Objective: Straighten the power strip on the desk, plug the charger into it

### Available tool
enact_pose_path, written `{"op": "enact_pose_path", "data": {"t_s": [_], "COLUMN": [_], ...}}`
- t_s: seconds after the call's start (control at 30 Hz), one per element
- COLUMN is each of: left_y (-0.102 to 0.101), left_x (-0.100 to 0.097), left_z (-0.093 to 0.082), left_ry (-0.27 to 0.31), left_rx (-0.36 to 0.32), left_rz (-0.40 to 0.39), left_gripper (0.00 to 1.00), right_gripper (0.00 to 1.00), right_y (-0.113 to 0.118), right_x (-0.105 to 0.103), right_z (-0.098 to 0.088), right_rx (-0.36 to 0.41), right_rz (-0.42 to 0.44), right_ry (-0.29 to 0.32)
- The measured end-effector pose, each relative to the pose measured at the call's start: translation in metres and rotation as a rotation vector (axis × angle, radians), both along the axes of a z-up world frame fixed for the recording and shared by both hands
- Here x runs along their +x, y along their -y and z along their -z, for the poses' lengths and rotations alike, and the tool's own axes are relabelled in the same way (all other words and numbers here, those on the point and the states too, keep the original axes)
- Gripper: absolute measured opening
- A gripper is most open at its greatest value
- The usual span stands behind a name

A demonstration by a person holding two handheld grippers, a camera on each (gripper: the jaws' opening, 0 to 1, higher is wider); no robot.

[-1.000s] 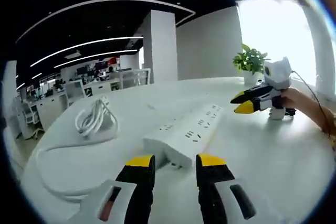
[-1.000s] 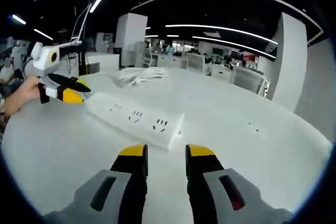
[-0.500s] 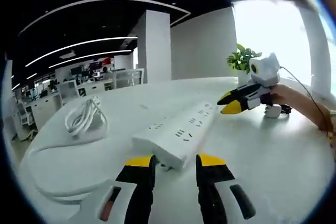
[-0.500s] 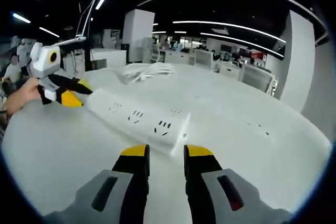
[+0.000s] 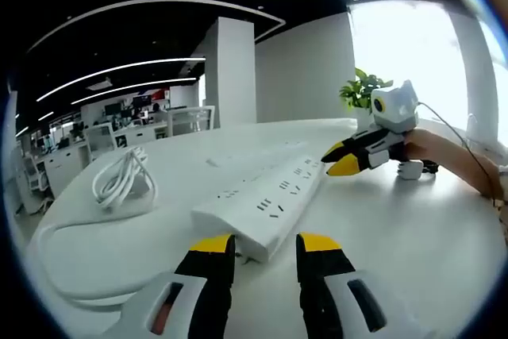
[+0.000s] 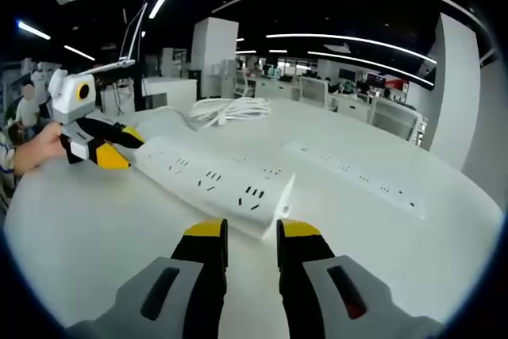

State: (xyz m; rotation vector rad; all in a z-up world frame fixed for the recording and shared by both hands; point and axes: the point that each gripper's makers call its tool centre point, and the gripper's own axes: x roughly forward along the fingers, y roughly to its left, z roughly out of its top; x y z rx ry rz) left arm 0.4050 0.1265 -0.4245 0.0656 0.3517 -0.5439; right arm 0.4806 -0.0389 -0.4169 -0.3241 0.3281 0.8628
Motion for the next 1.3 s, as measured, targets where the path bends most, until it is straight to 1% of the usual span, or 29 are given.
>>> {"op": "enact_pose_path", "data": {"t_s": [0.13,0.43,0.6,0.77,0.97,1.13,1.2,1.3], "left_y": [-0.0008,-0.0021,-0.0026,-0.0026,-0.0041,-0.0046,-0.0055,-0.0066], "left_x": [-0.0003,0.0024,0.0029,0.0037,0.0042,0.0040,0.0030,0.0016], "left_z": [0.0012,0.0023,0.0021,0.0015,0.0019,0.0019,0.0026,0.0028], "left_ry": [0.002,0.011,0.009,0.006,0.008,0.005,0.012,0.010], "left_rx": [0.011,0.025,0.012,-0.004,0.003,0.000,0.025,0.035], "left_rz": [-0.004,-0.003,-0.003,-0.005,-0.012,-0.022,-0.027,-0.021], "left_gripper": [0.32,0.31,0.30,0.30,0.29,0.28,0.26,0.26], "right_gripper": [0.24,0.24,0.24,0.24,0.24,0.24,0.24,0.22], "right_y": [-0.0035,-0.0041,-0.0038,-0.0042,-0.0045,-0.0059,-0.0055,-0.0053], "right_x": [-0.0014,0.0009,0.0016,0.0028,0.0003,-0.0023,-0.0024,-0.0023], "right_z": [0.0031,0.0058,0.0058,0.0057,0.0055,0.0067,0.0064,0.0062], "right_rx": [-0.011,-0.027,-0.020,-0.027,-0.022,-0.069,-0.072,-0.062], "right_rz": [-0.009,-0.001,0.010,0.019,0.034,0.047,0.049,0.058], "right_ry": [0.000,0.002,-0.005,0.001,-0.005,0.037,0.037,0.028]}}
